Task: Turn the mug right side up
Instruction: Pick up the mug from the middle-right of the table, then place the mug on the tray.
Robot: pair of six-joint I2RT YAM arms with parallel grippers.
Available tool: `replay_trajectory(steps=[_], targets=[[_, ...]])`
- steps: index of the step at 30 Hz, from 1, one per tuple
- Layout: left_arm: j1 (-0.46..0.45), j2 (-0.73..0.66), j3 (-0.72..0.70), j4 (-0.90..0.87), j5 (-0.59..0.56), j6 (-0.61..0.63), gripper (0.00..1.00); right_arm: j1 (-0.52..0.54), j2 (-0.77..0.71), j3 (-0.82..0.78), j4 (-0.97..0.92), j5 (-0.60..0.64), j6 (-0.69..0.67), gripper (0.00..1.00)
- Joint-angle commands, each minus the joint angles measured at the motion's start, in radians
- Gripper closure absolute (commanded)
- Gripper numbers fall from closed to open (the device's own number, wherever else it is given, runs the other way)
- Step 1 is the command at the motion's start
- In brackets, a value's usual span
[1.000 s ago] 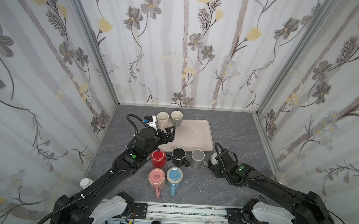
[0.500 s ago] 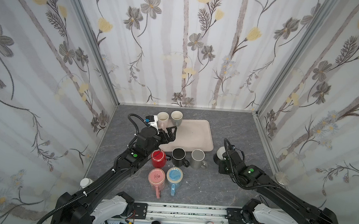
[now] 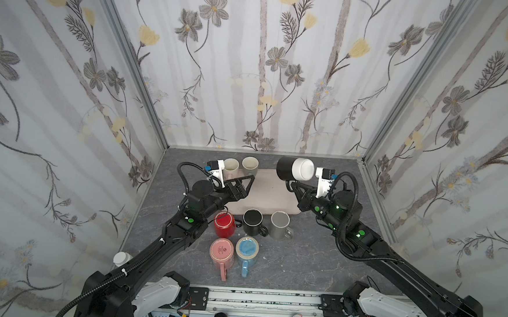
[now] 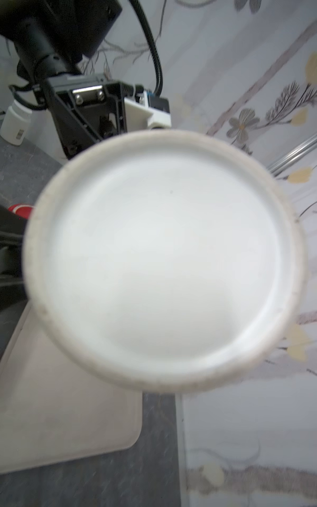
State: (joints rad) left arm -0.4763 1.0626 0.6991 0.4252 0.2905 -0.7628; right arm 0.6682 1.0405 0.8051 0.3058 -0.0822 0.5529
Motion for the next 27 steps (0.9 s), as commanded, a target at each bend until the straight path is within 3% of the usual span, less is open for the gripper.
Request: replay_trajectory(steps=[1,6,11,18,27], targets=[[0.01,-0.016,-0.025,0.243,0.112,-0.089,0.12,0.003,0.058,0.025,0.506,-0.167,0.103,1.0],[0.016,-0.012,-0.037,0.391,0.162,-0.142,0.24,0.018,0.172,0.068,0.752,-0.271,0.226,1.0],[0.017,-0.003,-0.057,0.574,0.191,-0.199,0.29,0.038,0.255,0.117,0.881,-0.339,0.338,1.0],[0.018,0.019,-0.048,0.755,0.232,-0.259,0.39,0.076,0.294,0.132,0.887,-0.368,0.371,1.0],[0.014,0.061,-0.033,0.853,0.269,-0.32,0.49,0.105,0.324,0.15,0.882,-0.383,0.378,1.0]])
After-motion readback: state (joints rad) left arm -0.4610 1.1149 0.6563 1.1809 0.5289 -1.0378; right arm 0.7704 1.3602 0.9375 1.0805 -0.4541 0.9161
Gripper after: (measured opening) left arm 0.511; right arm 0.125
